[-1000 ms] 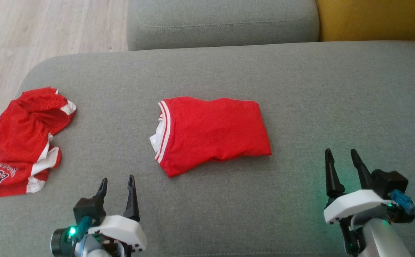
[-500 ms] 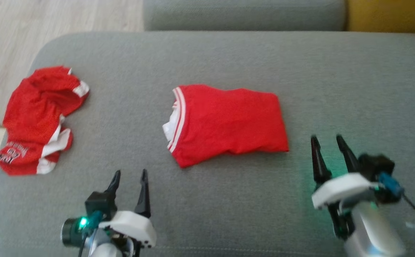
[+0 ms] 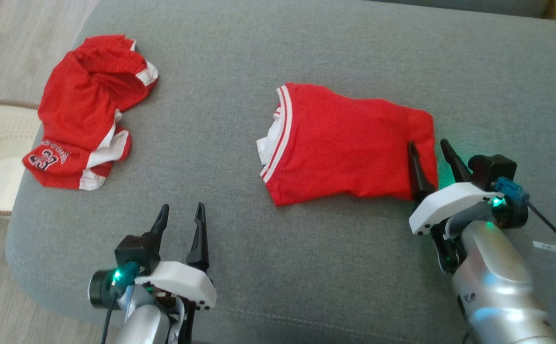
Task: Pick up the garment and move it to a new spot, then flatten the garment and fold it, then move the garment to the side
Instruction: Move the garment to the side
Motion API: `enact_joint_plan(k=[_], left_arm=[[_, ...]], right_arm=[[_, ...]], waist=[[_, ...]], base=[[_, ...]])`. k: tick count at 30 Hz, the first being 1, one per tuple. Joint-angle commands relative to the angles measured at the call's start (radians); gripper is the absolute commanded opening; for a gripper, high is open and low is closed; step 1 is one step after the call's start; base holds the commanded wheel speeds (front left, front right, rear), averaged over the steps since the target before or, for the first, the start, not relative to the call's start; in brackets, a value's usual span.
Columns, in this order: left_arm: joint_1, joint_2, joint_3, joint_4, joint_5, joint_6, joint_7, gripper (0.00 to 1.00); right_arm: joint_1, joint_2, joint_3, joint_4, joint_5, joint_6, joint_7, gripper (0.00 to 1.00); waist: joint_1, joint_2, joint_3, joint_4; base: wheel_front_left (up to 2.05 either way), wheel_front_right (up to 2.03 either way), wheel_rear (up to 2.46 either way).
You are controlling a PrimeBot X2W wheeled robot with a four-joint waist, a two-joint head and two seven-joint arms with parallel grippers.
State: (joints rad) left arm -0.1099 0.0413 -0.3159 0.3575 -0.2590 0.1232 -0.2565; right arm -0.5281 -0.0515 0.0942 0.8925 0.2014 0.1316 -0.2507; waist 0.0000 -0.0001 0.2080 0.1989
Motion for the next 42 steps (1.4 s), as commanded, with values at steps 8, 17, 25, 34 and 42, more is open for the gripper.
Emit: enact_joint_plan(k=[8,17,25,34,42], left_arm=[[-0.072,0.009,0.027,-0.048,0.001,0.003,-0.005,1.00],[-0.089,0.009,0.014,-0.048,0.005,-0.001,-0.005,1.00],[-0.111,0.009,0.013,-0.043,0.029,-0.013,-0.005,1.00],[-0.158,0.009,0.032,-0.023,0.079,-0.042,-0.005,1.00],[-0.179,0.009,0.037,-0.009,0.112,-0.067,-0.005,1.00]], right_arm=[[-0.078,0.001,0.067,0.112,0.046,-0.001,-0.011,0.00],[-0.099,0.001,0.062,0.079,0.077,-0.001,-0.011,0.00],[-0.096,0.001,0.097,-0.008,0.103,-0.001,-0.011,0.00],[-0.083,0.001,0.141,-0.087,0.154,-0.001,-0.011,0.00],[-0.060,0.001,0.148,-0.137,0.181,-0.001,-0.011,0.00]], waist=[[0.0000,0.0001,0.036,-0.003],[0.0000,0.0001,0.035,-0.083],[0.0000,0.0001,0.035,-0.302],[0.0000,0.0001,0.065,-0.583],[0.0000,0.0001,0.094,-0.714]], base=[[0.00,0.00,0.00],[0.00,0.00,0.00],[0.00,0.00,0.00],[0.00,0.00,0.00],[0.00,0.00,0.00]])
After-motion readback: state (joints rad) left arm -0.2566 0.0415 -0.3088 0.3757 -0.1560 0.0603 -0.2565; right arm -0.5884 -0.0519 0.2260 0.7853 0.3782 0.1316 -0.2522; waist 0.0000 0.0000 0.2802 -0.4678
